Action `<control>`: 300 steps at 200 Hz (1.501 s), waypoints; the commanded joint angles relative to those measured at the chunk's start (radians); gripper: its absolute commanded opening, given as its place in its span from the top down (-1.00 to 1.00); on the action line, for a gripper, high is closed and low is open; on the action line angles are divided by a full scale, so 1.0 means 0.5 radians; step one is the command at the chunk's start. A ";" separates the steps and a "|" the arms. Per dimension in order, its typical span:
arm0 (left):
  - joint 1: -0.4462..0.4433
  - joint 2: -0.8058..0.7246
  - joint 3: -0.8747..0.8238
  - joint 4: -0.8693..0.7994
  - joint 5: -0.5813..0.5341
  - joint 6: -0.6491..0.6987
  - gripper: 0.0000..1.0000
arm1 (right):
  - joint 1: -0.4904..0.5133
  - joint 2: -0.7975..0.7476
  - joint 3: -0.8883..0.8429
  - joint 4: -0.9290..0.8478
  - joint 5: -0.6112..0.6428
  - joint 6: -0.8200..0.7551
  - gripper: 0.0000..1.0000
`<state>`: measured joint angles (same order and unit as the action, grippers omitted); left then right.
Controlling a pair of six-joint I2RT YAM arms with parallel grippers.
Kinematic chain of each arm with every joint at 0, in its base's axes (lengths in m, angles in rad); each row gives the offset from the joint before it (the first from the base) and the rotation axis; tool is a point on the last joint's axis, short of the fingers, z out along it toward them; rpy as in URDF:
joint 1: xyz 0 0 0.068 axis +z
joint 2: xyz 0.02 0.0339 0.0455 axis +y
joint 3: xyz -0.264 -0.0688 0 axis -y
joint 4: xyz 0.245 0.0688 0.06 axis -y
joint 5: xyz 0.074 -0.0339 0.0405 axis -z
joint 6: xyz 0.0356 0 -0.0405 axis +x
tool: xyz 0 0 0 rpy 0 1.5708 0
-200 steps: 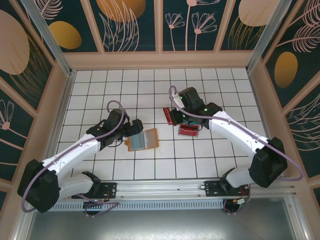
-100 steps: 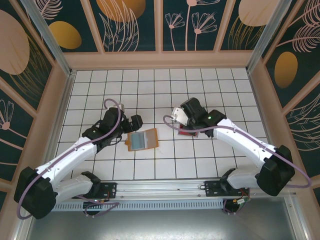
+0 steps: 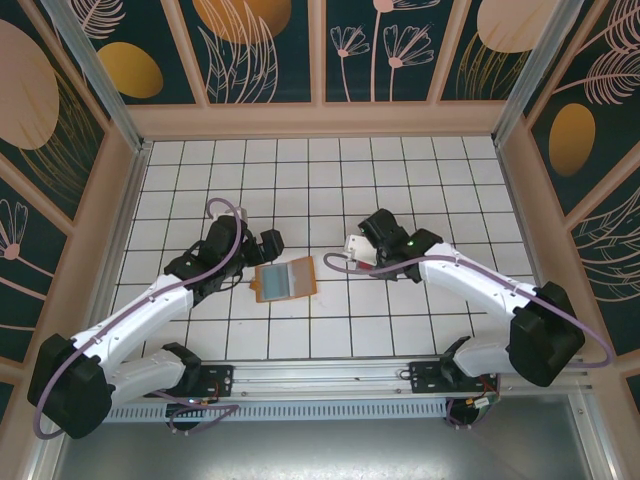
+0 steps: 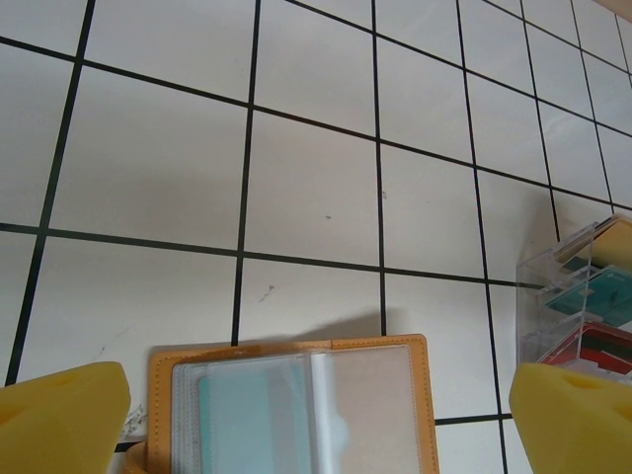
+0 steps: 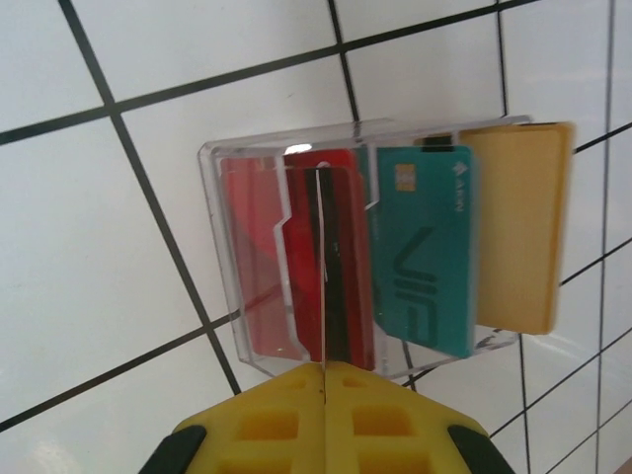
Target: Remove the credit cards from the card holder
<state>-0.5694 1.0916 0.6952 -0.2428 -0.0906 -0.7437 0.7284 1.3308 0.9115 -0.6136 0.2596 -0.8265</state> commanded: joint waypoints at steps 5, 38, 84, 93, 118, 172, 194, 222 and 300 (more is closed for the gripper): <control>0.008 -0.045 -0.031 -0.018 -0.049 0.026 -0.97 | 0.014 0.020 -0.046 0.045 -0.047 -0.025 1.00; 0.008 -0.045 -0.034 -0.014 -0.052 0.022 -0.97 | 0.016 0.049 -0.080 0.095 -0.014 -0.048 1.00; 0.007 -0.042 -0.048 -0.014 -0.049 0.030 -0.97 | 0.010 0.096 -0.088 0.169 0.038 -0.062 1.00; 0.009 -0.042 -0.050 -0.014 -0.049 0.030 -0.97 | 0.007 0.098 -0.090 0.190 0.053 -0.056 1.00; 0.007 -0.048 -0.055 -0.011 -0.046 0.030 -0.97 | -0.026 0.106 -0.095 0.274 0.154 -0.019 0.58; 0.007 -0.048 -0.056 -0.011 -0.035 0.030 -0.97 | -0.070 0.121 -0.036 0.348 0.276 0.255 0.53; 0.008 -0.043 -0.061 -0.006 -0.022 0.033 -0.97 | -0.069 0.113 0.094 0.282 0.131 0.550 0.61; 0.007 -0.013 -0.056 -0.002 0.021 0.023 -0.97 | -0.028 0.100 0.238 0.287 -0.125 1.007 0.58; 0.007 0.019 -0.129 -0.021 0.204 -0.125 -0.61 | 0.072 0.198 0.150 0.765 -0.918 2.323 0.43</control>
<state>-0.5694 1.0988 0.6609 -0.2424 -0.0349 -0.7658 0.7418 1.3930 1.0233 -0.3382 -0.0441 0.0639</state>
